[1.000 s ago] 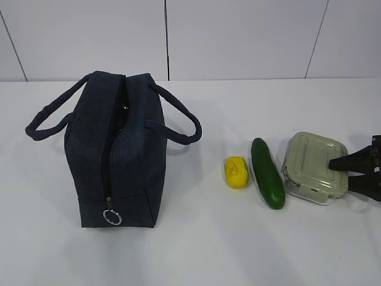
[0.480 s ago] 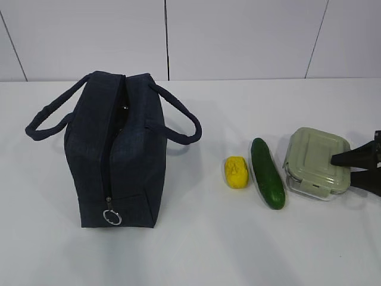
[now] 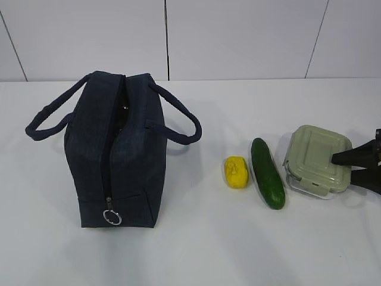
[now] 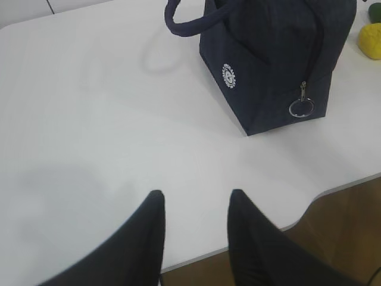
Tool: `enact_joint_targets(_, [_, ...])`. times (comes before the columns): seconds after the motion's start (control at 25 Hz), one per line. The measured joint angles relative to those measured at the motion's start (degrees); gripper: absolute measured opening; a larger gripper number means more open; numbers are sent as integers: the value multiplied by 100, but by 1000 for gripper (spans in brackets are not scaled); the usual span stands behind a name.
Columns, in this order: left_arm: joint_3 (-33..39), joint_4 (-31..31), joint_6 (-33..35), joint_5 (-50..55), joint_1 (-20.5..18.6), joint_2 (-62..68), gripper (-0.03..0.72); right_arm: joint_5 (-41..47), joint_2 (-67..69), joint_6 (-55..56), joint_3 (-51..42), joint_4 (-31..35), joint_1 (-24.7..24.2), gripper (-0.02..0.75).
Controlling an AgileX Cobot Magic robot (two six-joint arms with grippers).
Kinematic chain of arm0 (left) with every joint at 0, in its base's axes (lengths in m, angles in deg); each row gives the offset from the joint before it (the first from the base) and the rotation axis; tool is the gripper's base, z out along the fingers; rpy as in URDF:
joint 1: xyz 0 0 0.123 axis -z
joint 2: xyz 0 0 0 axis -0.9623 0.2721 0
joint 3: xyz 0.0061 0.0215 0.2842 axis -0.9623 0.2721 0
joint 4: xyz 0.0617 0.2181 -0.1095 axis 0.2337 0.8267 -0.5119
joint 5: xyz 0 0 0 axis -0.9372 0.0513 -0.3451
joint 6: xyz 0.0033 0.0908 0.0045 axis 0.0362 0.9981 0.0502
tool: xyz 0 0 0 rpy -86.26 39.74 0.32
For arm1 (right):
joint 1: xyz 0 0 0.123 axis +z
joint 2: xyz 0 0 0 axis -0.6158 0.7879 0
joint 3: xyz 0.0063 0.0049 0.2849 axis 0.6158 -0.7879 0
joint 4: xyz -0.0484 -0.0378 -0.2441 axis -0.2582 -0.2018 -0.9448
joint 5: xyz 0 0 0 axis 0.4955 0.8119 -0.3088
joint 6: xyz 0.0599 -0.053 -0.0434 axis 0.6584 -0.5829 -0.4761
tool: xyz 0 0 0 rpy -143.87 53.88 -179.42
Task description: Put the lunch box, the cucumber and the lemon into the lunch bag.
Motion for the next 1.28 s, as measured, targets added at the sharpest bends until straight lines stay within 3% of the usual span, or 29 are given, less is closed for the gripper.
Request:
enact_joint_targets(0.56, [0,-616,0,-47,0,0,238,0,-52,212,0,-21,0,357])
enact_joint_targets(1.28, [0,-662,0,-90,0,761,238,0,-240,426,0,-44,334,356])
